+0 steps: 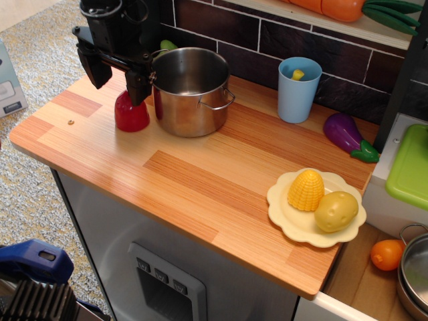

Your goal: Put sweet potato in pot

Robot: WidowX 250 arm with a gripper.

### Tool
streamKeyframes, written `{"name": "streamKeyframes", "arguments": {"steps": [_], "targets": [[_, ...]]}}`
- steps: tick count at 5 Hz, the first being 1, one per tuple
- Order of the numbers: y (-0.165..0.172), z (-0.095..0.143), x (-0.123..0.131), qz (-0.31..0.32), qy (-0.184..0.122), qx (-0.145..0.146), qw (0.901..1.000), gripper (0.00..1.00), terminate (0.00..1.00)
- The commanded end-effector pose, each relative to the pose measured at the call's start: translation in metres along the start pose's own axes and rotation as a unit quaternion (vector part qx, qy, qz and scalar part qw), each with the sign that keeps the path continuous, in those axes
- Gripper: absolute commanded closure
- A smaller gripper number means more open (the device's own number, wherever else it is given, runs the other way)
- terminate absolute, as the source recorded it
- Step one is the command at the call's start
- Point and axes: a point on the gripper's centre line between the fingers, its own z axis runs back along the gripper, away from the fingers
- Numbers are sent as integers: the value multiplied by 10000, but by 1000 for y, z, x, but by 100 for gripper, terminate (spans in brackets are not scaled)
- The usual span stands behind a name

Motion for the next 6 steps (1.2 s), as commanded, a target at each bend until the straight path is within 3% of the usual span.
{"name": "streamKeyframes", "arguments": {"steps": [1,3,5,6], "targets": [[7,1,17,-70,-292,27,9995,0,0],[-1,-20,17,-40,-204,-173,9996,0,0],[-9,-25,-2,-32,-155,-216,9996,0,0],[-13,-28,-6,66,-241,-129,9996,100,0]]}}
